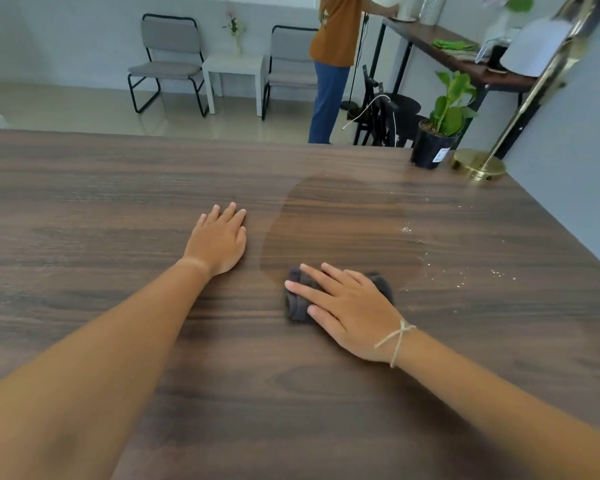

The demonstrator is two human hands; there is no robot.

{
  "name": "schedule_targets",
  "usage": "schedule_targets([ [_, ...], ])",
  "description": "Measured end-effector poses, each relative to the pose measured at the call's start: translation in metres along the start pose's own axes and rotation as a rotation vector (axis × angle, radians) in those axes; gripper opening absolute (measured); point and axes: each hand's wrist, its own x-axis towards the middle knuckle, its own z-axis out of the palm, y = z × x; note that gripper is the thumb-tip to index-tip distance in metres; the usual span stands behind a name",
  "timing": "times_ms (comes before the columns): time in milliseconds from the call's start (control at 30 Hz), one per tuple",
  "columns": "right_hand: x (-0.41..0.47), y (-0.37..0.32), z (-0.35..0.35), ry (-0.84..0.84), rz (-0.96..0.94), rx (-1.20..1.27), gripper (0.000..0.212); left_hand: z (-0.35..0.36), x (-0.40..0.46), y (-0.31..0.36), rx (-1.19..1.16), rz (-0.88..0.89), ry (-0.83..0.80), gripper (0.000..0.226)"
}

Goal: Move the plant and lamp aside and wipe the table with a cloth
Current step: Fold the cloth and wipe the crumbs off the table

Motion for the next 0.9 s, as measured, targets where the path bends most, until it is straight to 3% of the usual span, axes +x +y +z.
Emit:
schedule_targets([
  [100, -0.042, 0.057, -0.015, 0.008, 0.133, -0.066, 0.052, -0.005, 0.006, 0.011, -0.037, 0.040, -0.003, 0.049],
  [200, -0.031, 0.149, -0.032, 0.011, 0.625, -0.104, 0.047, -0.006, 0.012, 0.034, -0.085, 0.086, -0.004, 0.048],
  [267, -0.008, 0.160, -0.034, 0.046, 0.757, -0.080, 0.046, -0.003, 0.014, 0.051, -0.090, 0.135, -0.019, 0.049],
  [367, 0.006, 0.108, -0.020, 0.033, 0.527, -0.063, 0.047, 0.004, 0.021, 0.079, -0.080, 0.224, -0.041, 0.049],
  [433, -0.024, 0.060, -0.010, 0.051, 0.252, -0.071, 0.048, 0.006, 0.029, 0.094, -0.071, 0.261, -0.048, 0.049],
  [500, -0.065, 0.052, -0.013, 0.057, 0.143, -0.034, 0.049, 0.005, 0.039, 0.106, -0.065, 0.278, -0.046, 0.049],
  [567, -0.089, 0.097, -0.023, 0.055, 0.260, -0.074, 0.056, 0.005, 0.047, 0.116, -0.076, 0.281, -0.051, 0.049],
  [700, -0.079, 0.223, -0.051, 0.062, 0.868, -0.101, 0.048, 0.011, 0.058, 0.132, -0.078, 0.277, -0.071, 0.049],
  [733, -0.063, 0.234, -0.054, 0.072, 0.938, -0.067, 0.048, 0.014, 0.061, 0.136, -0.069, 0.278, -0.076, 0.050],
  [800, -0.025, 0.226, -0.047, 0.073, 0.901, -0.063, 0.049, 0.019, 0.068, 0.143, -0.058, 0.278, -0.082, 0.050],
  [900, -0.003, 0.163, -0.029, 0.049, 0.480, -0.107, 0.062, 0.024, 0.081, 0.147, -0.045, 0.254, -0.067, 0.050],
])
